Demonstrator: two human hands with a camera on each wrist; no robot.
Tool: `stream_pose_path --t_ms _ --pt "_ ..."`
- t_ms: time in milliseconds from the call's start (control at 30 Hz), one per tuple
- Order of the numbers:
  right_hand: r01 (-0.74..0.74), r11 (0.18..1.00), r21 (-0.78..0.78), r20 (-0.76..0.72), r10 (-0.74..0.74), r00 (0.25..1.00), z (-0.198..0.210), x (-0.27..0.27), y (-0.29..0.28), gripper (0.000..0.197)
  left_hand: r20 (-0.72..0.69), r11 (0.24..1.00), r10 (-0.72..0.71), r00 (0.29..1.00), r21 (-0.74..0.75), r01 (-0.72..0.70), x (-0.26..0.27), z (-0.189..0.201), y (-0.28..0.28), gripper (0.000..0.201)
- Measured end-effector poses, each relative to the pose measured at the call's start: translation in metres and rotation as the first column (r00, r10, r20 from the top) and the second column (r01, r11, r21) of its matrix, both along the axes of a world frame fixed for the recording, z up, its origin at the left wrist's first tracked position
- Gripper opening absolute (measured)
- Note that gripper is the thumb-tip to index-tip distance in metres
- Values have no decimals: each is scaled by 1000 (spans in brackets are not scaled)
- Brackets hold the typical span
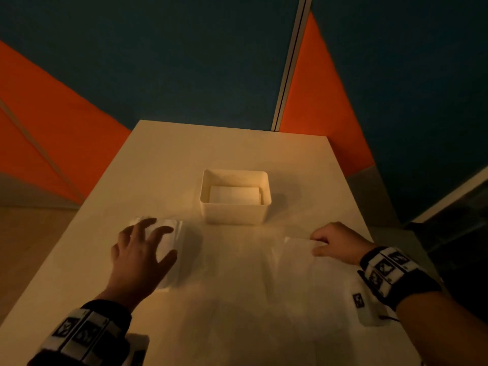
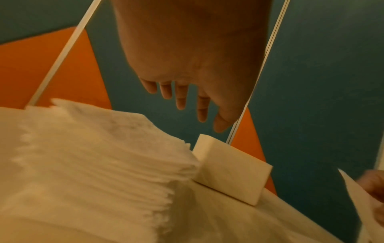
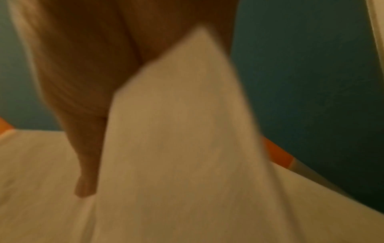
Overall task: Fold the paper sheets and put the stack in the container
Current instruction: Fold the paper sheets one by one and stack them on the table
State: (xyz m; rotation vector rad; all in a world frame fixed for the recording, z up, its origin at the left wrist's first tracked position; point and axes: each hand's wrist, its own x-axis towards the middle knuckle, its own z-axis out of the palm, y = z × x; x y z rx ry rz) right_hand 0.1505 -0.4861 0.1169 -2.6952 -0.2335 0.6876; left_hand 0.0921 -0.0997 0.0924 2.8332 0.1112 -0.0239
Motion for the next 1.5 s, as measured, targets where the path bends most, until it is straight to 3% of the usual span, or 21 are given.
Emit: stream_pose_path --t_ms 133,233,300,367,433,500,567,700,767,900,1000,1100,1167,1267,1367,1433,1500 --pt "114 923 366 -15 -117 993 25 -4 19 6 -89 953 -141 986 -281 111 7 5 -18 57" --pt "261 734 627 -114 -244 963 36 -8 39 14 -258 898 -365 895 -352 265 16 11 -36 79" --pt "341 584 737 -186 -310 933 39 -10 52 11 -401 856 -433 807 -463 229 20 22 -50 73" --pt "426 422 800 -276 -371 887 40 -12 65 10 -453 757 -478 753 -647 91 21 33 -63 44" --pt "488 290 823 -354 -409 841 38 -14 76 10 -406 597 -497 767 -802 -38 22 38 -71 35" --pt "530 223 818 -405 -430 807 34 -15 84 8 -349 421 -450 822 -895 -149 24 41 -75 37" --pt "555 196 809 -433 -440 787 27 -17 89 7 -312 337 -381 870 -924 -183 27 41 -77 29" --pt "567 217 795 -473 -365 802 19 -18 89 17 -271 268 -253 929 -942 -202 33 38 -76 17" --pt "575 233 784 -491 -333 805 21 -20 87 24 -262 269 -234 936 -943 -197 34 38 -73 28" --pt "585 195 787 -531 -268 804 23 -22 80 44 -258 241 -294 920 -952 -189 35 40 -64 29" --pt "627 140 766 -605 -173 777 22 -22 76 38 -275 179 -378 884 -959 -221 35 39 -54 28" --pt "535 296 791 -486 -226 844 20 -23 79 17 -258 133 -471 843 -966 -221 33 42 -48 46" --pt "454 387 803 -405 -206 891 17 -23 82 40 -252 147 -515 819 -968 -206 30 47 -48 56" --pt "365 466 806 -362 -99 927 18 -24 89 52 -278 215 -597 752 -959 -184 26 53 -53 57" --pt "235 583 778 -295 9 955 21 -24 101 52 -298 358 -623 723 -931 -76 23 49 -60 28" --pt "206 617 759 -277 20 961 21 -23 107 47 -319 421 -598 735 -906 -51 22 44 -60 37" --pt "262 602 754 -297 -44 954 19 -22 107 37 -313 407 -534 786 -909 -86 20 39 -53 38"
